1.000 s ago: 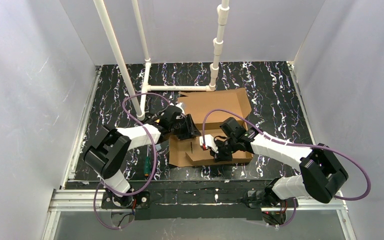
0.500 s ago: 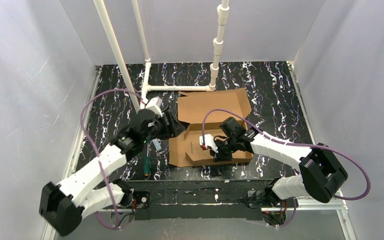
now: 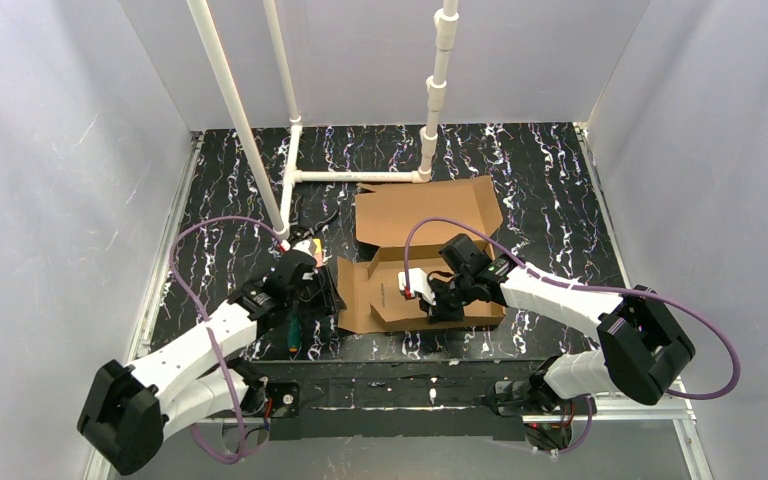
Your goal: Fold the paper box
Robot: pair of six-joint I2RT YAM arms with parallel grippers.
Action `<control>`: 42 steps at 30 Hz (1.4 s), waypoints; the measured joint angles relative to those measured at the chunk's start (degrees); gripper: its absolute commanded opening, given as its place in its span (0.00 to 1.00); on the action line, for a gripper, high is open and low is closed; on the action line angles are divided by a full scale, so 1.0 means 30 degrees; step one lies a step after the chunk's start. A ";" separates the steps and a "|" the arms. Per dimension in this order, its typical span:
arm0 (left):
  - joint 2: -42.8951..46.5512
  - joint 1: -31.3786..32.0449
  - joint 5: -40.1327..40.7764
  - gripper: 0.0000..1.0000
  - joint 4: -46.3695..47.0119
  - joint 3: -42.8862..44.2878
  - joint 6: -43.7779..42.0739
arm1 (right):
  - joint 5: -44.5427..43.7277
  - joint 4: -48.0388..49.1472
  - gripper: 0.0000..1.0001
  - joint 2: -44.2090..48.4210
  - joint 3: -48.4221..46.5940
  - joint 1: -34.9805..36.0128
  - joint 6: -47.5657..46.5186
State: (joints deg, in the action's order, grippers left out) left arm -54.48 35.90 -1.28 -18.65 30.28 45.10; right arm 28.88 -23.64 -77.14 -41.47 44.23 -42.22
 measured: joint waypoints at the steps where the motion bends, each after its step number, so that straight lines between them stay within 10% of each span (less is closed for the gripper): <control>1: -0.0335 0.0000 -0.0058 0.35 0.0087 0.0000 0.0058 | 0.0000 0.0000 0.01 -0.0015 -0.0007 0.0000 0.0000; 6: -0.1530 -0.0007 -0.0801 0.00 0.1188 0.0000 0.0233 | 0.0080 0.0000 0.01 -0.0073 -0.0036 -0.0044 0.0000; 23: -0.3636 0.2441 -0.4459 0.00 0.6637 0.2040 0.2776 | 0.0423 0.0087 0.01 -0.0452 -0.0262 -0.0109 0.0087; 32: -0.6368 0.2827 -0.4801 0.37 0.7453 0.2659 0.2470 | 0.0386 0.0095 0.01 -0.0495 -0.0291 -0.0109 0.0153; 42: -0.6375 0.2535 -0.4532 0.41 0.7213 0.2178 0.1821 | 0.0393 0.0080 0.01 -0.0554 -0.0342 -0.0109 0.0160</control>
State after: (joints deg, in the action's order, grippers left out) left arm -73.60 43.51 -14.87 2.98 36.82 50.57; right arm 30.06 -23.40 -78.81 -42.50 43.90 -41.74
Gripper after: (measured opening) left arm 0.405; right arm 0.071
